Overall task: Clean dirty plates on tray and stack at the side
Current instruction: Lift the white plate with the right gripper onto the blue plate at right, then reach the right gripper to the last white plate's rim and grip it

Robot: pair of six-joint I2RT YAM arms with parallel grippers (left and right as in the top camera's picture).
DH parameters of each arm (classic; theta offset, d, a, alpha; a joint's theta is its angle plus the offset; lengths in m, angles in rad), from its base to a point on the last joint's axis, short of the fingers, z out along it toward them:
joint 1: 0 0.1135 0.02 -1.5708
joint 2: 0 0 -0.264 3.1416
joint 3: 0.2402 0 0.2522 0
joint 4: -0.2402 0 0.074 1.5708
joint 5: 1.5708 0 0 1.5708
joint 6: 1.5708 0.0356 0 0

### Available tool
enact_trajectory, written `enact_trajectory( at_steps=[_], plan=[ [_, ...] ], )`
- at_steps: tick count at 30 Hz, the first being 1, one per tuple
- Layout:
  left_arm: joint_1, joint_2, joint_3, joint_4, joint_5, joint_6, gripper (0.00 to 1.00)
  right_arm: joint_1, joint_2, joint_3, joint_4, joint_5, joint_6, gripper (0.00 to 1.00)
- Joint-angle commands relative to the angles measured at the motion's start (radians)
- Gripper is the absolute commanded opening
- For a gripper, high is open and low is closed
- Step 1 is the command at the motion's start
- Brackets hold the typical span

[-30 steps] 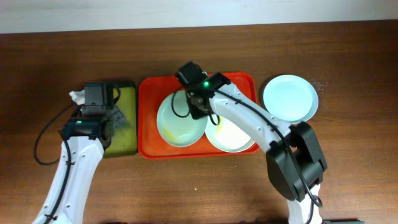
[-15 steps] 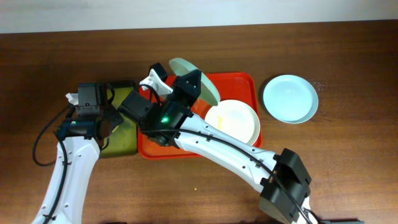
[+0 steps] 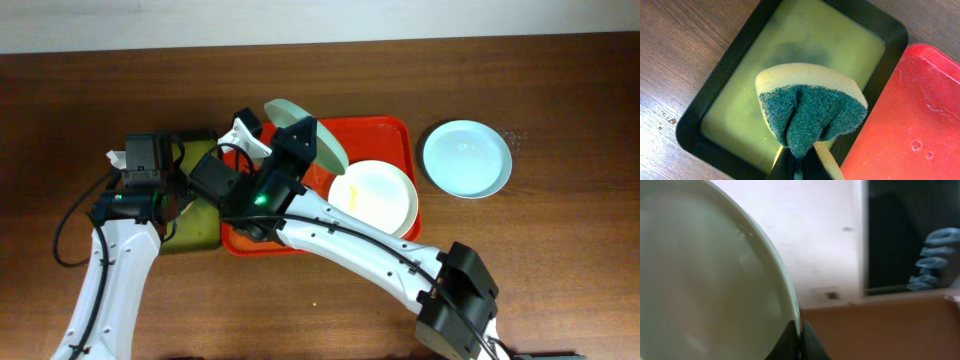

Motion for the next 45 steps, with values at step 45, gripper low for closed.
enact_trajectory(
  at_steps=[45],
  plan=[
    [0.004,-0.008,0.020,0.003,0.000,0.003,0.00,-1.336,-0.067,-0.278,-0.111,-1.455,0.349,0.43]
  ],
)
